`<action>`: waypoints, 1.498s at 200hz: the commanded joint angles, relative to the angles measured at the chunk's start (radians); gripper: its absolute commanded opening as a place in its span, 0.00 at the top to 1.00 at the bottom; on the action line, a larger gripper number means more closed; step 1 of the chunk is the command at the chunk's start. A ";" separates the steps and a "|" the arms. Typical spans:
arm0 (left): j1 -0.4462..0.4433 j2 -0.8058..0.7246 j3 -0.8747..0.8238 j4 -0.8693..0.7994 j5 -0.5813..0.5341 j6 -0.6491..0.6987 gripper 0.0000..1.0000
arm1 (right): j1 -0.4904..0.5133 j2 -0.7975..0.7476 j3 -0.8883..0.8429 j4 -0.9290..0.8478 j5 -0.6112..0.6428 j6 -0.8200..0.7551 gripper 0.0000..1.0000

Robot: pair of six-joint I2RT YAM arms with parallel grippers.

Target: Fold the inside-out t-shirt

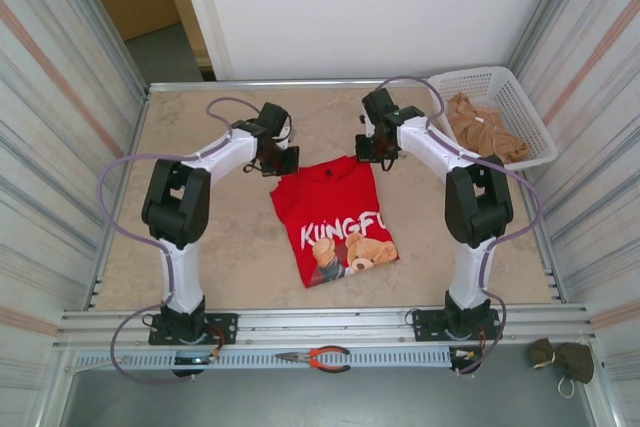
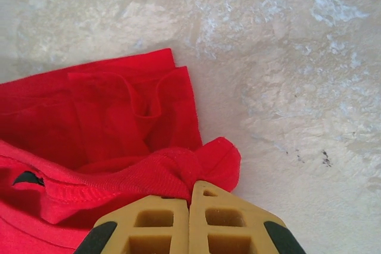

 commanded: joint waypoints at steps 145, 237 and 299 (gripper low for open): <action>0.065 0.002 0.083 -0.028 -0.005 -0.006 0.59 | 0.009 -0.134 -0.136 0.055 -0.037 0.093 0.49; 0.034 -0.132 -0.121 -0.093 0.022 -0.049 0.57 | 0.215 -0.379 -0.529 0.078 0.042 0.226 0.47; -0.008 -0.050 -0.097 -0.130 -0.050 -0.063 0.57 | 0.245 -0.403 -0.632 0.119 0.041 0.281 0.47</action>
